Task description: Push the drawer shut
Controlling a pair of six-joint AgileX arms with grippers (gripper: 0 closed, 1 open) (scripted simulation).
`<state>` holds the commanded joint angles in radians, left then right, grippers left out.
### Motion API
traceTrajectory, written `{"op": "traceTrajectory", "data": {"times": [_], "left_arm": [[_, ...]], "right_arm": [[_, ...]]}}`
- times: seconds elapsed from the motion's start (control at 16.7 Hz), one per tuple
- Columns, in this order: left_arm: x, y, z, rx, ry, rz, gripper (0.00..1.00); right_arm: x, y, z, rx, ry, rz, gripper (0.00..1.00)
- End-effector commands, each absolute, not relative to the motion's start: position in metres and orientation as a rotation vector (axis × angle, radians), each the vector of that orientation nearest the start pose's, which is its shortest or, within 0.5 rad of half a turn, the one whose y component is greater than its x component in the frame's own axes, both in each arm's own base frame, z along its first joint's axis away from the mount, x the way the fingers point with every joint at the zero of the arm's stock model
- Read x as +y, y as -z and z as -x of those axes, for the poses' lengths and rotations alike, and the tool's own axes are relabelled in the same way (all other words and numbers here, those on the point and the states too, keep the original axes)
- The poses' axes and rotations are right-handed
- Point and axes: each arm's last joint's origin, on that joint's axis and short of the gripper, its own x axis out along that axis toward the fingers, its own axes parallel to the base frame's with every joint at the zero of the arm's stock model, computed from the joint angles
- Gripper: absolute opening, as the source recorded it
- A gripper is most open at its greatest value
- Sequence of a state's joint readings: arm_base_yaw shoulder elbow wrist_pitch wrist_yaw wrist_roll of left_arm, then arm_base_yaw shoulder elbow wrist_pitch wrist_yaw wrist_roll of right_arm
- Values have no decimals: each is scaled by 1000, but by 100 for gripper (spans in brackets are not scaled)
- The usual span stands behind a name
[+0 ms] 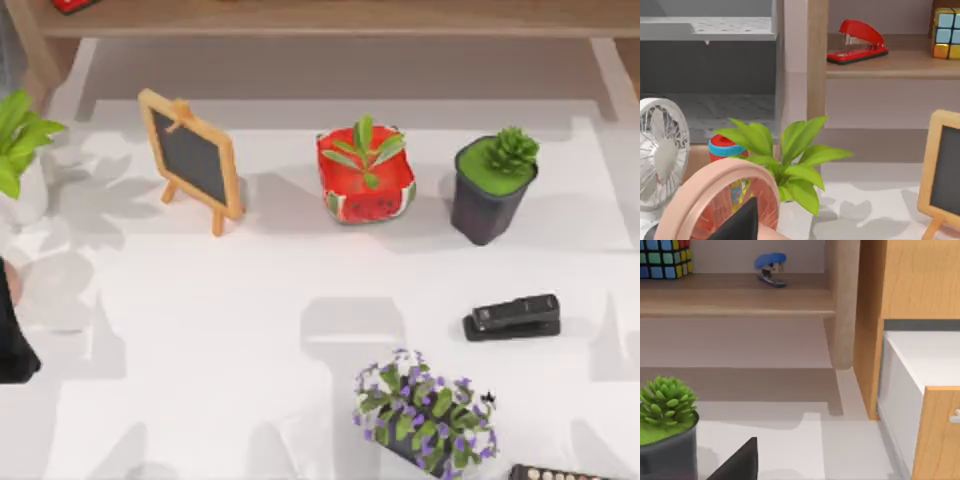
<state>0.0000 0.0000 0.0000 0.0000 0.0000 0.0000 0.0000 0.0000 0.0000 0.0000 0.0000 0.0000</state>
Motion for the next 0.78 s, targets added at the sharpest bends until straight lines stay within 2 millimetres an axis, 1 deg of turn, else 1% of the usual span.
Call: {"op": "traceTrajectory", "data": {"times": [0.18, 0.42, 0.6, 0.78], "left_arm": [[-1, -160, -106, 0, 0, 0, 100], [-1, -160, -106, 0, 0, 0, 100], [-1, -160, -106, 0, 0, 0, 100], [-1, -160, -106, 0, 0, 0, 100]], "right_arm": [[-2, -164, -106, -9, -1, 0, 100], [-12, -192, -112, -46, -4, 7, 100], [-28, -217, -127, -37, -2, 12, 100], [-56, -237, -149, -18, 0, 8, 100]]}}
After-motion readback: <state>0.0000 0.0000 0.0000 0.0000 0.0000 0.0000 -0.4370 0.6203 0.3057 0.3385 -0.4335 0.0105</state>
